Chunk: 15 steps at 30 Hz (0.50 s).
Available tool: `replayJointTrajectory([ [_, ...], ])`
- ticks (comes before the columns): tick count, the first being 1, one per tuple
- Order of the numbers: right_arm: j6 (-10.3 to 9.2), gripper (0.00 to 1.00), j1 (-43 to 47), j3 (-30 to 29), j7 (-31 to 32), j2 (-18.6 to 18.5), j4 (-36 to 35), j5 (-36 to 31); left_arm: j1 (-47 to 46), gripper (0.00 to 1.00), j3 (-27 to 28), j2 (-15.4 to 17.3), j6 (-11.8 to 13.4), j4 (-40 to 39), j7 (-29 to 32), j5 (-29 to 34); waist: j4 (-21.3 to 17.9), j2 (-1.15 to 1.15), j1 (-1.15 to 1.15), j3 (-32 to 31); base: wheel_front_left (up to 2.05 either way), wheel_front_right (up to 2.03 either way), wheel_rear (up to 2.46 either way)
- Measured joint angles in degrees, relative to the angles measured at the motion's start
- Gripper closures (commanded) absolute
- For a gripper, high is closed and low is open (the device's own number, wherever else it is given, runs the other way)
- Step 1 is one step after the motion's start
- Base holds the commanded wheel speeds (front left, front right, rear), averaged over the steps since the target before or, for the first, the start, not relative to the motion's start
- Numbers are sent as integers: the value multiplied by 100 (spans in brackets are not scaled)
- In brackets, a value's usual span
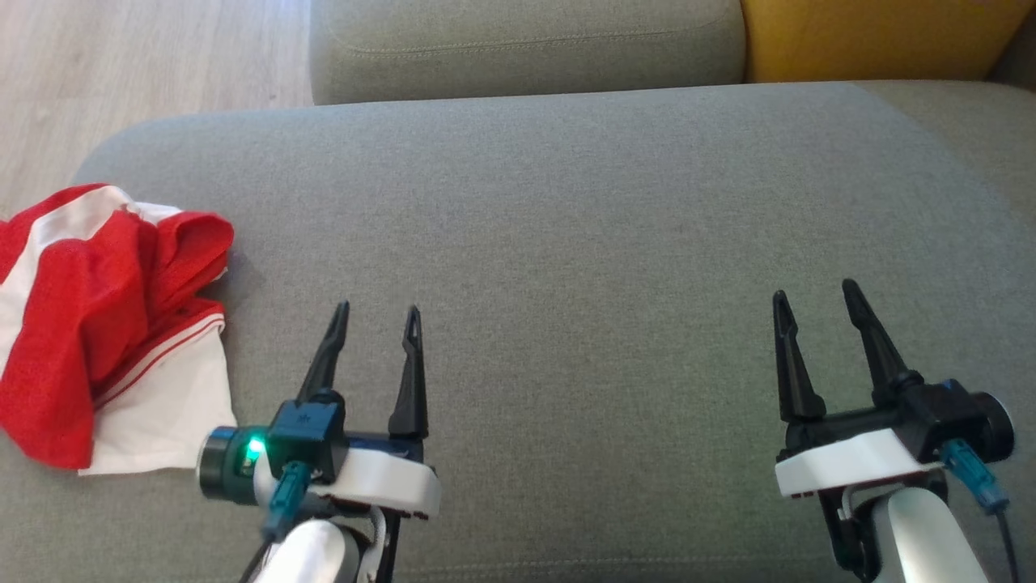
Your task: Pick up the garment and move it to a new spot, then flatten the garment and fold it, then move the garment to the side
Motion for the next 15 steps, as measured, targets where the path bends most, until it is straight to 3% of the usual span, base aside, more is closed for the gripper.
replayJointTrajectory([
  [6, 0, 0, -7, 1, 0, 0, 149, 54, 170, 0, 476, -263, -591, 277, -16, 81, 23, 0, 0, -33, 0, 0, 0],
  [15, 0, 0, -10, -14, 1, 0, 320, 550, 244, 0, 925, -491, -909, 500, -21, 222, 22, 0, 0, -46, 0, 0, 0],
])
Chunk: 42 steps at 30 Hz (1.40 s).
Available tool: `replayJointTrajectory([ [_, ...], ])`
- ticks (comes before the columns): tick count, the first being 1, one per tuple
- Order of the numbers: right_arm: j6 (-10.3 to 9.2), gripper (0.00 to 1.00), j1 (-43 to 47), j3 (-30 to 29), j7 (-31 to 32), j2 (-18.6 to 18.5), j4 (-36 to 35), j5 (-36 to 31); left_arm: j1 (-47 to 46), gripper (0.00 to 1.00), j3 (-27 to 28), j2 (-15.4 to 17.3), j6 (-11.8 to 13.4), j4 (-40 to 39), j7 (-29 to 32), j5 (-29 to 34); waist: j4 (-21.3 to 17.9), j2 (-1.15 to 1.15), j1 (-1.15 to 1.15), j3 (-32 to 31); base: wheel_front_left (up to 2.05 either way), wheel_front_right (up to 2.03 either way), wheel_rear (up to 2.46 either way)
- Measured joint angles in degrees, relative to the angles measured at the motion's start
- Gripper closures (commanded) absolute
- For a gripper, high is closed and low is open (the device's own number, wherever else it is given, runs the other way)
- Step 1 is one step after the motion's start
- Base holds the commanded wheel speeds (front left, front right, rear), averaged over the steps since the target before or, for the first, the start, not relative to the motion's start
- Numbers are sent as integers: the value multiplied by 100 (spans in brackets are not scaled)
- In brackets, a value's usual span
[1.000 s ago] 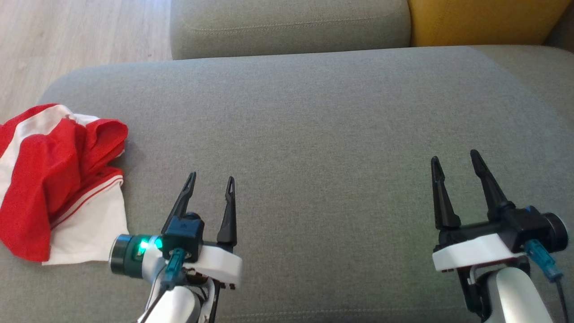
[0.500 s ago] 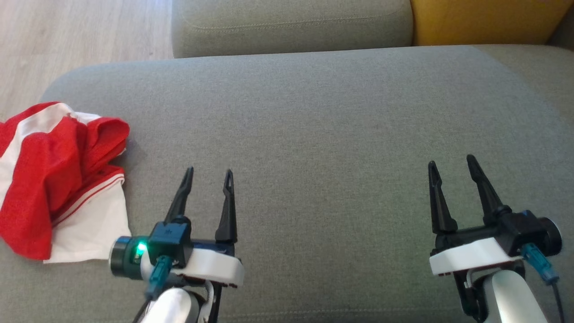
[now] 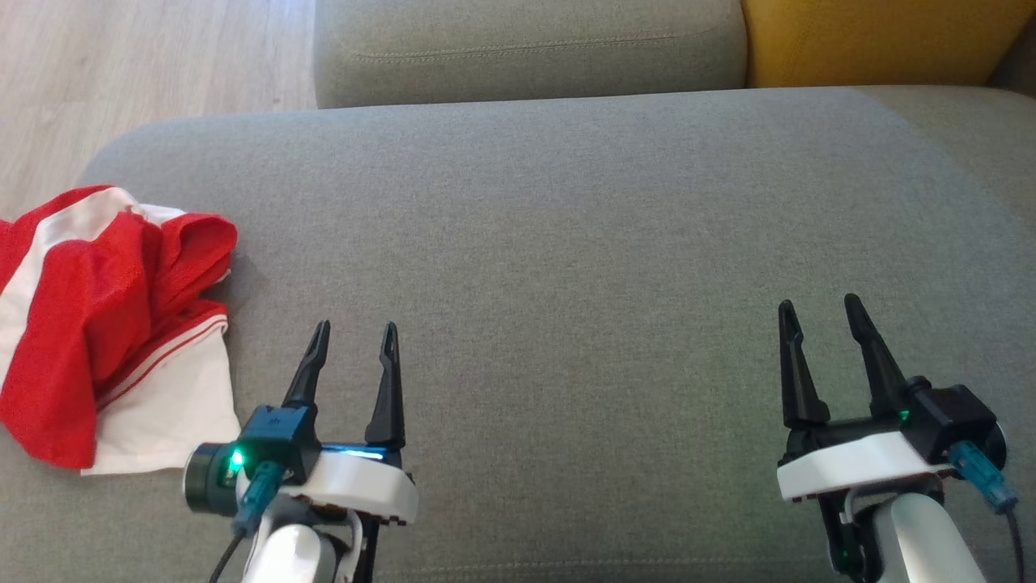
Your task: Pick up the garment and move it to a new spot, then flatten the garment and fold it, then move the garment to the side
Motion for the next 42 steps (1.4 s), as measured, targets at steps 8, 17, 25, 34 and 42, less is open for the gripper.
replayJointTrajectory([
  [8, 0, 0, -34, 0, 0, 0, 10, -48, 0, 0, 130, -25, -136, 67, 0, 105, -8, 0, 0, -1, 0, 0, 0],
  [17, 0, 0, -34, 15, 0, 0, 23, -108, 1, 0, 127, -30, -138, 73, 0, 134, 2, 0, 0, -24, 0, 0, 0],
  [25, 0, 0, -34, 20, 0, -1, 22, -108, -1, 0, 105, -33, -98, 73, 0, 129, 95, 0, 0, -1, 0, 0, 0],
  [34, 0, 0, -25, 125, 2, -3, 8, -108, -4, 0, 75, -38, -94, 90, 0, 40, 599, 0, 0, -7, 0, 0, 0],
  [42, 0, 0, -20, 170, 3, -7, -4, -108, -5, 0, 138, -40, -96, 27, 0, 42, 1312, 0, 0, 5, 0, 0, 0],
])
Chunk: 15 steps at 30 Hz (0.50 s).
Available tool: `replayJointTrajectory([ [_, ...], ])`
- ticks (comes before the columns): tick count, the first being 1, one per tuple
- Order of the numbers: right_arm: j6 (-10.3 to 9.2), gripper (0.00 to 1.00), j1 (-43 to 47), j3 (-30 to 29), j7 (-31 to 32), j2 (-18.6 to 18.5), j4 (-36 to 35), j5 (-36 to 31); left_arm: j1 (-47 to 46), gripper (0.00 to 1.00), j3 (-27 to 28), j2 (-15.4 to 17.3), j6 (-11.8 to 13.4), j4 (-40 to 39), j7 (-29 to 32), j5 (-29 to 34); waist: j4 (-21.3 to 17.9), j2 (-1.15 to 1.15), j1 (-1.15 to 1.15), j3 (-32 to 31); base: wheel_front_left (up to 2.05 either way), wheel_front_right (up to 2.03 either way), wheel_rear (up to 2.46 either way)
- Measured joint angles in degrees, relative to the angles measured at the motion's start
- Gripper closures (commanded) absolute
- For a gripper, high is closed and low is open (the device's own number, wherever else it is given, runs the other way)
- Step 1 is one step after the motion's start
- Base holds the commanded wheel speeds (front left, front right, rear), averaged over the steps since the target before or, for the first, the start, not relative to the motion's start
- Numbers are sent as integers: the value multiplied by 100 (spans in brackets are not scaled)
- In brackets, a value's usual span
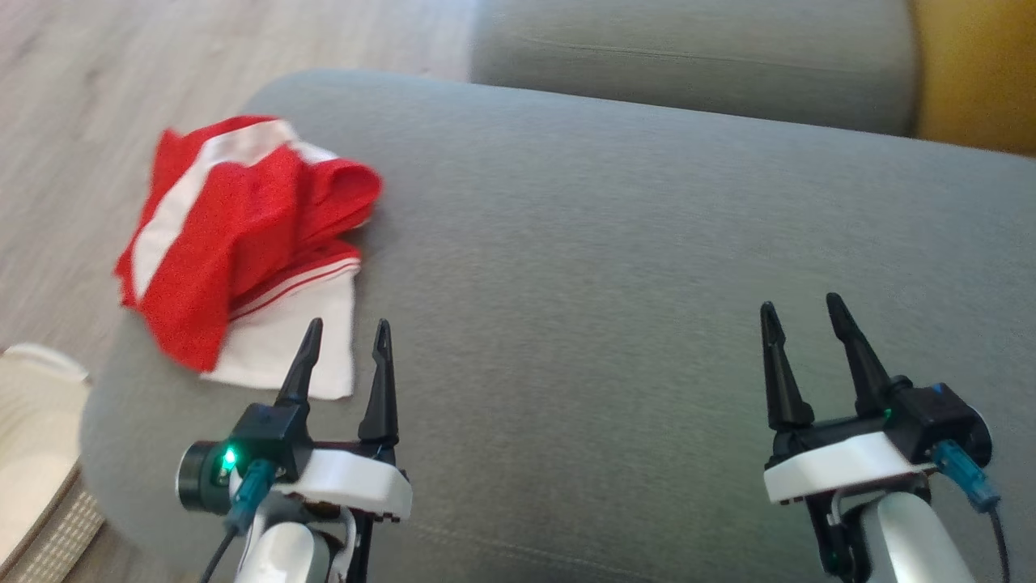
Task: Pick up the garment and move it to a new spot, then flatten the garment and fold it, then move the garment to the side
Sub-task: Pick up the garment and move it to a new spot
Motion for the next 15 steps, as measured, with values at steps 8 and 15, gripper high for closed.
replayJointTrajectory([
  [8, 0, 0, -1, 111, 1, -1, 0, 0, 2, 0, 145, -1, -1, -48, 0, -1, 752, 0, 0, 72, 0, 0, 0],
  [15, 0, 0, -1, 180, 8, -1, 1, 0, 4, 0, 189, -1, 5, -130, -1, -111, 1157, 0, 0, 107, 0, 0, 0],
])
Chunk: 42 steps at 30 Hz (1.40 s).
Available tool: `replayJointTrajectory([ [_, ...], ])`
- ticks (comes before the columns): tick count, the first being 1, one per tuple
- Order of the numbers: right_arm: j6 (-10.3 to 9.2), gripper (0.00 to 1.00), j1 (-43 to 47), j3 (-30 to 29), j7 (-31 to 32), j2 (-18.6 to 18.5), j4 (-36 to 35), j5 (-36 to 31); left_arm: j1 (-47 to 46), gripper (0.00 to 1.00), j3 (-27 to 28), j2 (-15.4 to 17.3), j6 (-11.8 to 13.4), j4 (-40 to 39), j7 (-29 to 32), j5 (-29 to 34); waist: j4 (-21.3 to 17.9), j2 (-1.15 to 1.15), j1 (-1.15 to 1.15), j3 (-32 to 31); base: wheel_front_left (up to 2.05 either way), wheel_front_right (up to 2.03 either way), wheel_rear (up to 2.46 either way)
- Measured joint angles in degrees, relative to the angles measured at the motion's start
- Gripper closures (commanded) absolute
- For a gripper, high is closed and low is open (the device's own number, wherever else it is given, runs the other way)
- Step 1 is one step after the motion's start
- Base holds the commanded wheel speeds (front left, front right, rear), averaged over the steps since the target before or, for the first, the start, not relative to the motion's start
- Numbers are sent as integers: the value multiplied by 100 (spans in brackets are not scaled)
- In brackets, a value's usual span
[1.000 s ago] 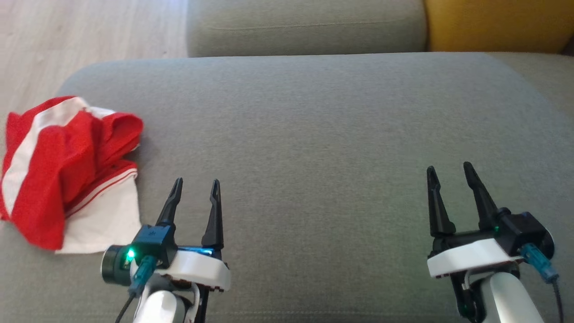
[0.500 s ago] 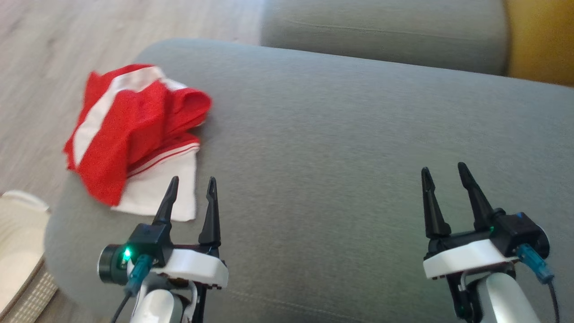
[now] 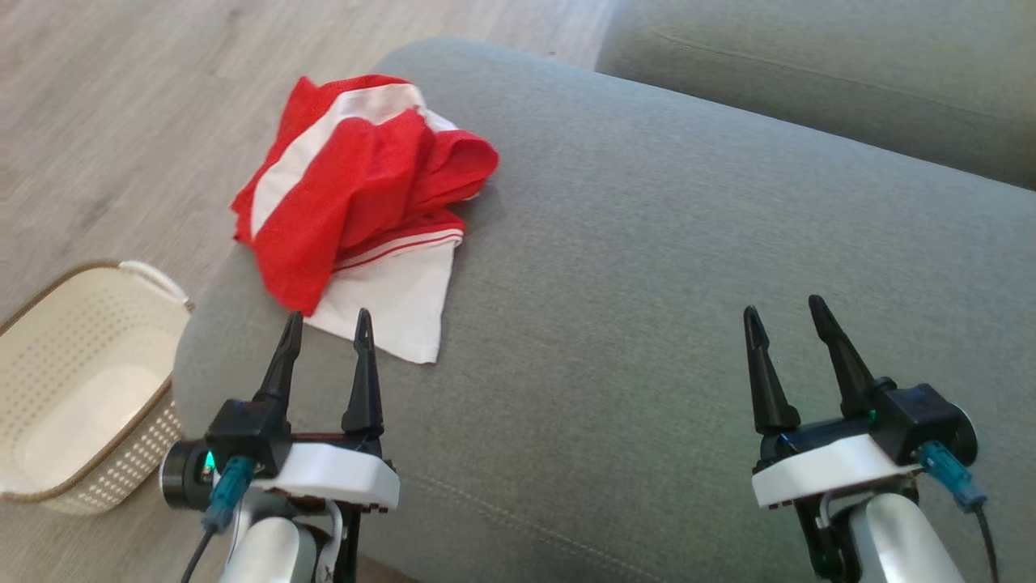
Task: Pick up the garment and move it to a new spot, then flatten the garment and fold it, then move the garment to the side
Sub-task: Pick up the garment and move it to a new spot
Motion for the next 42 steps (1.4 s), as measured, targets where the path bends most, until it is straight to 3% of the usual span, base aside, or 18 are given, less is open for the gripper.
replayJointTrajectory([
  [9, 0, 0, 0, 44, 0, 0, 11, 0, 3, 0, 152, 0, 0, -12, 0, 0, 198, 0, 0, 8, 0, 0, 0],
  [20, 0, 0, 0, 83, 0, 0, 55, 18, 3, 0, 274, -1, 52, -12, 0, 11, 139, 0, 0, -32, 0, 0, 0],
  [30, 0, 0, -24, 41, 7, -1, -32, -48, -29, 0, 711, -16, 36, -42, 0, -10, 15, 0, 0, 258, 0, 0, 0],
  [35, 0, 0, -208, -81, 109, -4, -293, -267, -410, 0, 1084, -33, -220, 120, -1, -65, -103, 0, 0, 615, 0, 0, 0],
  [42, 0, 0, -494, -278, 420, -15, -938, -637, -1525, 0, 1486, 41, -606, 1134, -10, -147, -303, 0, 0, 1280, 0, 0, 0],
])
